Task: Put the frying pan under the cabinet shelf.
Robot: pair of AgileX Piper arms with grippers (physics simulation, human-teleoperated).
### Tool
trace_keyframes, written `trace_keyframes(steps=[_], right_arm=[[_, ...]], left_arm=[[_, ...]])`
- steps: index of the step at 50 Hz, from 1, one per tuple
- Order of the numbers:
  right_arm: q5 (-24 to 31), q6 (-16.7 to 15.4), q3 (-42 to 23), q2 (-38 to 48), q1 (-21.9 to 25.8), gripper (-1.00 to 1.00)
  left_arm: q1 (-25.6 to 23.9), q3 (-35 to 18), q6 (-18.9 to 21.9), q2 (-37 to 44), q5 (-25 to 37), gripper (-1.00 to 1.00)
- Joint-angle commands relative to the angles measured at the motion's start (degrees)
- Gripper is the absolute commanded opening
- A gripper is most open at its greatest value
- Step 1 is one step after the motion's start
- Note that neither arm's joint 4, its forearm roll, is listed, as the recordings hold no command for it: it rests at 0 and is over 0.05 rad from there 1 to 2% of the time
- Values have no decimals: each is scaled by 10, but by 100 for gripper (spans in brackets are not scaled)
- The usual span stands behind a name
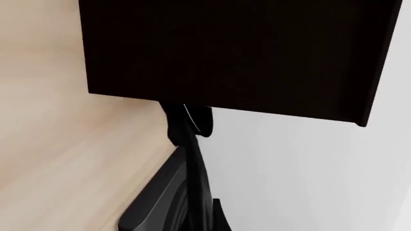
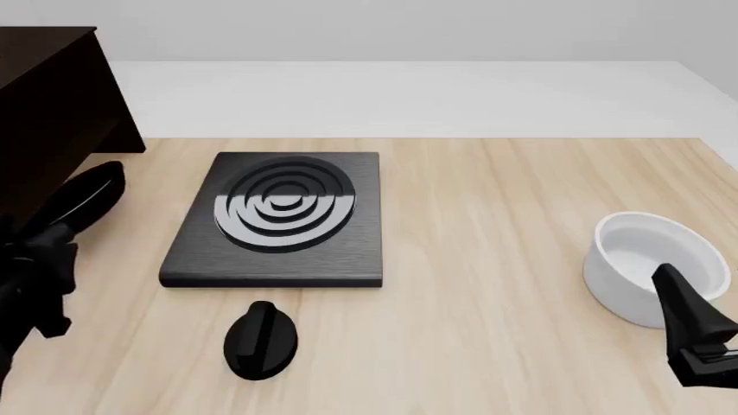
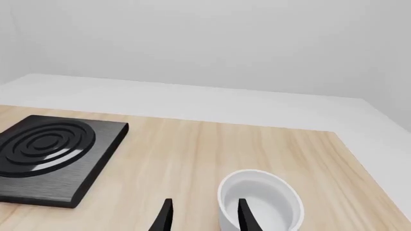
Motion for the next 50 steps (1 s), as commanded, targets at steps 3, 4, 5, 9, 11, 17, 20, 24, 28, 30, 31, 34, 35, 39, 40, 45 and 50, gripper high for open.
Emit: trace_keyframes(steps=[3, 4, 5, 9, 11, 17, 20, 24, 28, 30, 31, 34, 35, 39, 40, 45, 50], right_arm=[[4, 3, 0, -5, 1, 100], [4, 3, 0, -5, 1, 100], [4, 3, 0, -5, 1, 100], [7, 3, 0, -8, 1, 100], [7, 4, 0, -9, 0, 100], [7, 4, 0, -8, 0, 100], [7, 3, 0, -7, 0, 100], [6, 3, 0, -7, 1, 100], [5, 2, 0, -5, 0, 100], [5, 2, 0, -4, 1, 100], [6, 2, 0, -5, 1, 100], [4, 2, 0, -3, 1, 100], [3, 2, 0, -2, 1, 100], [5, 2, 0, -3, 1, 100], [5, 2, 0, -3, 1, 100], [3, 3, 0, -2, 1, 100], [-1, 3, 0, 3, 2, 100]], left_arm=[[56, -47, 17, 2, 29, -100], [56, -47, 17, 2, 29, -100], [57, -48, 18, 6, 28, -100], [66, -62, 25, 34, 27, -100], [72, -69, 28, 41, 30, -100], [90, -87, 38, 48, 45, -100], [95, -98, 44, 52, 52, -100], [101, -113, 51, 56, 65, -100], [107, -122, 57, 55, 74, -100], [111, -127, 62, 56, 79, -100], [110, -130, 62, 58, 79, -100], [114, -138, 70, 59, 88, -100], [115, -141, 72, 58, 92, -100], [114, -154, 77, 65, 101, -100], [115, -157, 78, 65, 104, -100], [118, -175, 93, 63, 123, -100], [124, -186, 106, 72, 129, -100]])
